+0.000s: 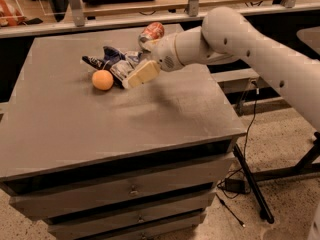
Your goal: Pick blue chip bag
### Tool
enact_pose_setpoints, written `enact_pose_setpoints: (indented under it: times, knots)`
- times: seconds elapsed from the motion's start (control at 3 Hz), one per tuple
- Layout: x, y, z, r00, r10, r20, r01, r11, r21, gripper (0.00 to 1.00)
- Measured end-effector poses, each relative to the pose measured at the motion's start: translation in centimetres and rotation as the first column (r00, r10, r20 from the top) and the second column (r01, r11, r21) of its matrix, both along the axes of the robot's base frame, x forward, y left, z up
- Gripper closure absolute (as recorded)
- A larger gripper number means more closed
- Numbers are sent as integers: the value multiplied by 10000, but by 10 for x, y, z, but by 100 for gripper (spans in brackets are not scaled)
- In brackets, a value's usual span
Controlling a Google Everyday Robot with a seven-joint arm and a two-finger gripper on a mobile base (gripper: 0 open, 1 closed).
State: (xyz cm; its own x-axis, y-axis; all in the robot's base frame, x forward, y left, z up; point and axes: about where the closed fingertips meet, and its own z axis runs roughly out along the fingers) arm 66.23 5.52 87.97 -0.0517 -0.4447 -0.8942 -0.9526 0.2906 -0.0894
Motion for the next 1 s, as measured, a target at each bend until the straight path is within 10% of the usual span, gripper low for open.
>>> enact_pose_setpoints:
  times: [0.67, 1.0]
  knots:
    - [30, 45, -24, 9998, -219, -23, 218, 9995, -216, 0]
    - [31, 50, -30, 9999, -78, -68, 76, 9996, -262, 17]
